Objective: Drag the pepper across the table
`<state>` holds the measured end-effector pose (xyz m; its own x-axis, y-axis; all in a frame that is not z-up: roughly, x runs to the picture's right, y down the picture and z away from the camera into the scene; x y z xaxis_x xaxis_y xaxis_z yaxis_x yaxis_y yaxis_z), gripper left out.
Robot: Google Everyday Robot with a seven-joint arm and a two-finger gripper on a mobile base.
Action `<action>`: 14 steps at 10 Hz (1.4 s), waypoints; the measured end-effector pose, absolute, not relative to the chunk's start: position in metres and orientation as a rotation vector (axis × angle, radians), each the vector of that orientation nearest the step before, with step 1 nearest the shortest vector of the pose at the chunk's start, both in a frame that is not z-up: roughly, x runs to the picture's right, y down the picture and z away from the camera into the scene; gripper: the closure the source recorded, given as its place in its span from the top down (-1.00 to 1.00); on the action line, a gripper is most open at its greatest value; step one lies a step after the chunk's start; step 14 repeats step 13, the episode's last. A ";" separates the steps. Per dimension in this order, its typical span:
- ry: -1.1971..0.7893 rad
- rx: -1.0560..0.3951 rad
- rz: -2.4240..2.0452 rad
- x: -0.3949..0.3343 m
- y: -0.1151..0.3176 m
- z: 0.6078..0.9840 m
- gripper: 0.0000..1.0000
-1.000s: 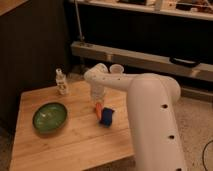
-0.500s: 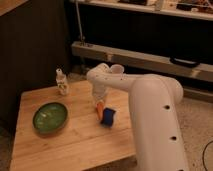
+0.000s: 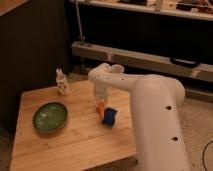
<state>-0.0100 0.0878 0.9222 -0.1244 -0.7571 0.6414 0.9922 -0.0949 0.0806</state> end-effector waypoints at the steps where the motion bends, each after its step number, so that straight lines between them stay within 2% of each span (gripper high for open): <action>1: -0.592 -0.524 -1.616 -0.009 0.087 0.922 -0.36; 14: -0.587 -0.527 -1.573 0.016 0.087 0.924 -0.36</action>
